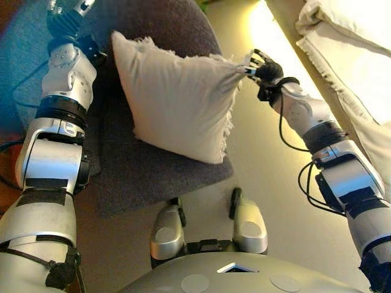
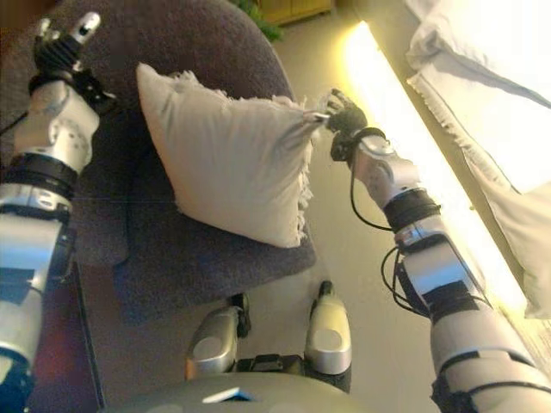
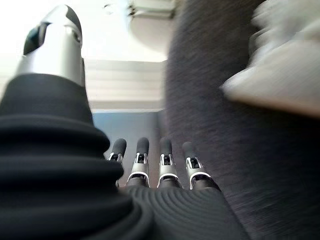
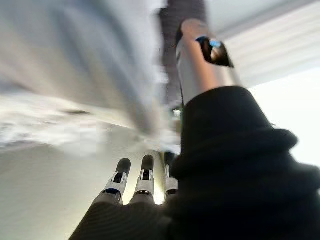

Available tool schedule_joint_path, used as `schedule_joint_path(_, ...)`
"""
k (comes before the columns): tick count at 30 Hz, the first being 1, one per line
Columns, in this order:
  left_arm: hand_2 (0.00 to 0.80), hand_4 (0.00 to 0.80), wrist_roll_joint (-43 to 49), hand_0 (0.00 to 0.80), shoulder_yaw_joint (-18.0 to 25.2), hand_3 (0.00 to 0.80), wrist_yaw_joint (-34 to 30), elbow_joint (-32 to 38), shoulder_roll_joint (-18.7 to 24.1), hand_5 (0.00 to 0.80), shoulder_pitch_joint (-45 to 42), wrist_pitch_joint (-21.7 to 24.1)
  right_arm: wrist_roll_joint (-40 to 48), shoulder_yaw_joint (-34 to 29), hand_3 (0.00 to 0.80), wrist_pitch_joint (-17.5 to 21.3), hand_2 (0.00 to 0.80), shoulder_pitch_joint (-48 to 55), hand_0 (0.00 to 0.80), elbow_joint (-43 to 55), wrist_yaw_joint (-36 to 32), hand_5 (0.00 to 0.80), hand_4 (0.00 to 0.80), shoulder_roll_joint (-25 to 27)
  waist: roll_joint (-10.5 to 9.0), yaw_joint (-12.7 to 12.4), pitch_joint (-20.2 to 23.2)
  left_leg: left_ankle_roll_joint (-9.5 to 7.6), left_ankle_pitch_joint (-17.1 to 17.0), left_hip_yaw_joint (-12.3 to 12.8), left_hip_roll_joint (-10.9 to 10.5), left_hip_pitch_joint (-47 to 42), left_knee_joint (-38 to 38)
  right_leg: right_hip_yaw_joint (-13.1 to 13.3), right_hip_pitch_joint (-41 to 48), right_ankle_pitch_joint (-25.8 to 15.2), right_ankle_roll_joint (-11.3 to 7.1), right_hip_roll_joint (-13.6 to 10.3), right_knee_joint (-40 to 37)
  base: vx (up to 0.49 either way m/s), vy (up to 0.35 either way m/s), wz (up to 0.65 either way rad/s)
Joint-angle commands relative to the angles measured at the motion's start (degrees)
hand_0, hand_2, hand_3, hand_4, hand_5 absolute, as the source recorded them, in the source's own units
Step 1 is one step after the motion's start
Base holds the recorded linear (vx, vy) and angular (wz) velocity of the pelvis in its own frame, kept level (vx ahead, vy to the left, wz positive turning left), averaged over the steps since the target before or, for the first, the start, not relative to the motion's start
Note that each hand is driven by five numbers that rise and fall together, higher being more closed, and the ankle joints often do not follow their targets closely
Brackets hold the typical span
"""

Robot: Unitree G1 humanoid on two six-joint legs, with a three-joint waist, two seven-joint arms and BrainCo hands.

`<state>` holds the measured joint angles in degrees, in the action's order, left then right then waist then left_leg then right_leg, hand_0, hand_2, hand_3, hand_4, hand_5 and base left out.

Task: Pick up the cushion and take it to the sofa

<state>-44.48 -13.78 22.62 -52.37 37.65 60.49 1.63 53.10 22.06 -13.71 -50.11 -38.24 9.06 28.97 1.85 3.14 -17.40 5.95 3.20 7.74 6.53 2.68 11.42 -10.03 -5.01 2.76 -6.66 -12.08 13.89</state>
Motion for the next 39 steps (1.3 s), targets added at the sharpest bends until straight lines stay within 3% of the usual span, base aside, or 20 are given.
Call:
schedule_joint_path(1,0.0,0.0,4.3,0.0,1.7,0.0,1.8,5.5,4.3,0.0,-6.0,5.4,1.3,-3.3,0.0,4.3,0.0,6.3,0.0,3.3,1.3,0.0,0.0,0.1,-2.29,-1.3,8.5,0.43,0.0,0.4,0.4,0.3,0.3,0.1,3.9,0.2,1.14,0.0,-6.2,0.106,0.003,0.07)
schedule_joint_path(9,0.0,0.0,7.5,0.0,11.1,0.0,-1.7,22.2,1.4,0.0,-22.2,10.8,-5.0,-11.3,0.0,7.0,0.0,20.4,0.0,14.0,3.4,0.0,0.0,-1.9,-2.54,-1.9,11.7,-0.63,0.9,1.8,0.0,-3.9,-1.8,-0.7,8.5,-0.1,1.44,1.3,-9.6,0.052,0.005,0.03)
schedule_joint_path(13,0.0,0.0,4.1,0.0,15.7,0.0,-9.0,36.1,-3.8,0.0,-33.1,10.6,-11.7,-14.8,0.0,9.9,0.0,28.2,0.0,21.6,-1.6,0.0,0.0,-4.2,-2.69,-2.4,12.6,-1.47,1.0,2.1,-0.6,-5.6,-3.6,-0.8,9.8,-0.3,1.36,1.9,-10.7,0.002,0.008,-0.05)
schedule_joint_path(17,0.0,0.0,-0.8,0.0,18.3,0.0,-18.7,49.1,-12.8,0.0,-46.8,11.7,-18.1,-17.0,0.0,16.5,0.0,39.0,0.0,32.2,-10.6,0.0,0.0,-7.2,-3.02,-2.6,13.5,-2.35,0.9,2.5,-1.2,-6.8,-5.3,-0.7,10.3,-0.9,1.11,2.5,-11.8,-0.055,-0.003,-0.03)
schedule_joint_path(21,0.0,0.0,-0.6,0.0,18.7,0.0,-23.5,53.1,-18.2,0.0,-55.0,12.4,-17.6,-18.3,0.0,22.0,0.0,45.2,0.0,37.1,-17.8,0.0,0.0,-10.2,-2.93,-2.5,14.1,-2.9,0.5,3.1,-1.7,-8.1,-7.6,-1.0,11.0,-1.4,1.04,3.2,-13.0,-0.077,0.005,-0.03)
schedule_joint_path(25,0.0,0.0,0.9,0.0,18.4,0.0,-27.5,54.8,-20.4,0.0,-63.7,14.5,-15.9,-18.1,0.0,24.2,0.0,52.8,0.0,38.0,-23.6,0.0,0.0,-14.1,-3.12,-2.9,14.4,-3.04,0.3,3.4,-2.1,-8.2,-8.4,-1.9,11.1,-1.9,1.06,3.6,-13.9,-0.088,-0.001,-0.02)
schedule_joint_path(29,0.0,0.0,8.6,0.0,15.4,0.0,-27.8,54.2,-19.7,0.0,-70.4,16.3,-12.1,-17.7,0.0,22.5,0.0,57.7,0.0,34.9,-23.8,0.0,0.0,-14.7,-3.52,-4.0,13.9,-2.97,-0.2,3.5,-2.4,-8.0,-9.7,-3.3,11.1,-2.7,1.08,4.3,-15.4,-0.111,-0.015,-0.01)
schedule_joint_path(32,0.0,0.0,3.3,0.0,13.8,0.0,-30.9,52.3,-19.8,0.0,-72.9,12.9,-9.4,-16.7,0.0,23.0,0.0,59.2,0.0,34.3,-23.2,0.0,0.0,-13.8,-3.37,-4.8,13.1,-2.87,-1.4,3.3,-2.4,-7.2,-11.1,-4.3,10.4,-3.4,0.99,4.7,-16.2,-0.148,-0.004,0.03)
schedule_joint_path(36,0.0,0.0,-0.5,0.0,11.4,0.0,-34.8,50.9,-19.3,0.0,-73.0,13.1,-8.6,-15.0,0.0,23.6,0.0,59.2,0.0,33.9,-24.6,0.0,0.0,-13.2,-3.27,-5.2,12.3,-2.83,-1.9,3.1,-2.7,-6.5,-12.0,-5.0,9.9,-4.2,0.89,4.8,-17.2,-0.108,0.008,0.05)
schedule_joint_path(39,0.0,0.0,2.9,0.0,10.1,0.0,-33.0,50.4,-17.9,0.0,-71.9,15.7,-8.8,-13.2,0.0,24.4,0.0,58.6,0.0,34.1,-23.5,0.0,0.0,-12.4,-3.23,-5.2,12.3,-2.83,-1.9,3.0,-3.0,-6.6,-12.3,-5.1,10.0,-4.4,0.74,4.8,-17.5,-0.055,0.005,0.09)
